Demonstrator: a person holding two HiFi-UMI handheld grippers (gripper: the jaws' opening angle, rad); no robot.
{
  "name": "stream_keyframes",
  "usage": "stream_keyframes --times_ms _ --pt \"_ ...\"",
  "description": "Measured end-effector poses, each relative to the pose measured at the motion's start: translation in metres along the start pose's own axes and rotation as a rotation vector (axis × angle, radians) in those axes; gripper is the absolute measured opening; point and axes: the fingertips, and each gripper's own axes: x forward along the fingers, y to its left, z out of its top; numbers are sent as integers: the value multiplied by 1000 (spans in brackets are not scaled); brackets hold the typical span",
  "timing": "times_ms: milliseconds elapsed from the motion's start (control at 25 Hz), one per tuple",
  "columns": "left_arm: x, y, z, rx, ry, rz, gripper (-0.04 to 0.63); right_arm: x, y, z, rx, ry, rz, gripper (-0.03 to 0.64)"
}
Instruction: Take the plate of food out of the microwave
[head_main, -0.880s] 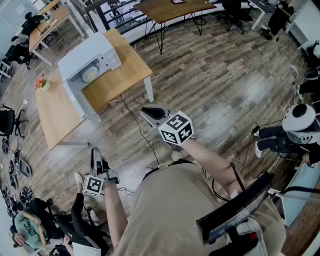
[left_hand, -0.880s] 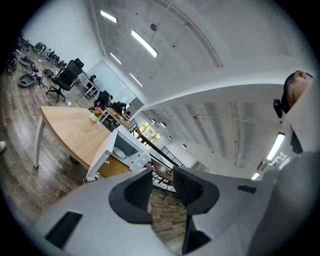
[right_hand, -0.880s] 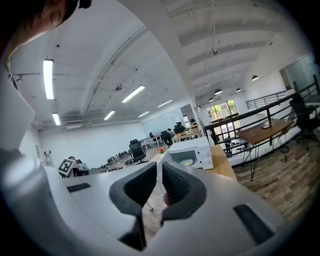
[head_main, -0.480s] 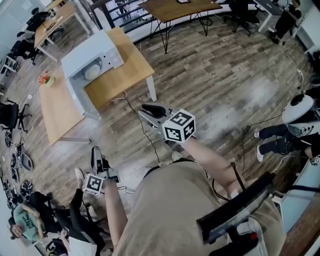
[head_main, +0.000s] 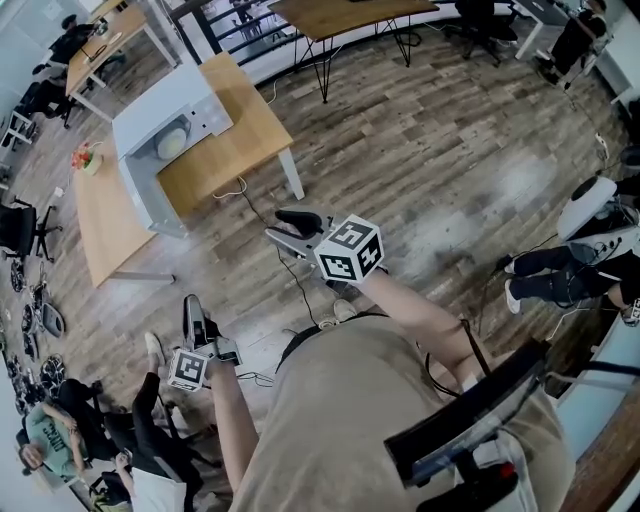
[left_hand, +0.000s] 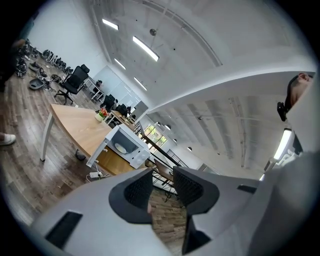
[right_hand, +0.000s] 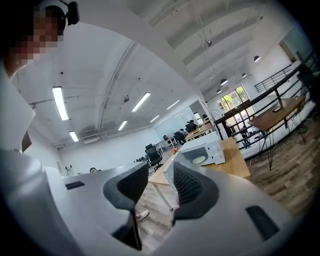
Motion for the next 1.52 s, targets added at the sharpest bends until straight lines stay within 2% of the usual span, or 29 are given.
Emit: stream_keyframes --times_ms 80,280,520,720,800,920,1120,1280,1520 --pt "0 -8 -14 -15 -4 -8 131 -12 -6 -7 -4 16 -1 143" --pt "3 -32 -39 5 14 -24 132 -36 -20 -12 -8 37 -15 143" --pt "0 -38 -51 -59 17 -7 132 -56 -30 -6 70 -8 -31 143" --pt "-2 -43 -46 -3 35 -3 130 -62 -38 -8 150 -47 -41 143" --pt "-4 -39 -41 5 30 -2 129 -56 -38 -14 158 -41 -37 143" --pt "-8 -25 -31 -2 4 -5 83 -35 -37 -20 159 -20 -21 143" --pt "-13 7 -7 -14 -8 60 12 5 -29 -18 154 -13 -3 143" --pt "0 39 22 -22 -16 66 6 42 -25 -9 151 -23 -6 143" --pt "32 60 69 -29 -7 -20 6 96 -24 -8 217 -23 -54 143"
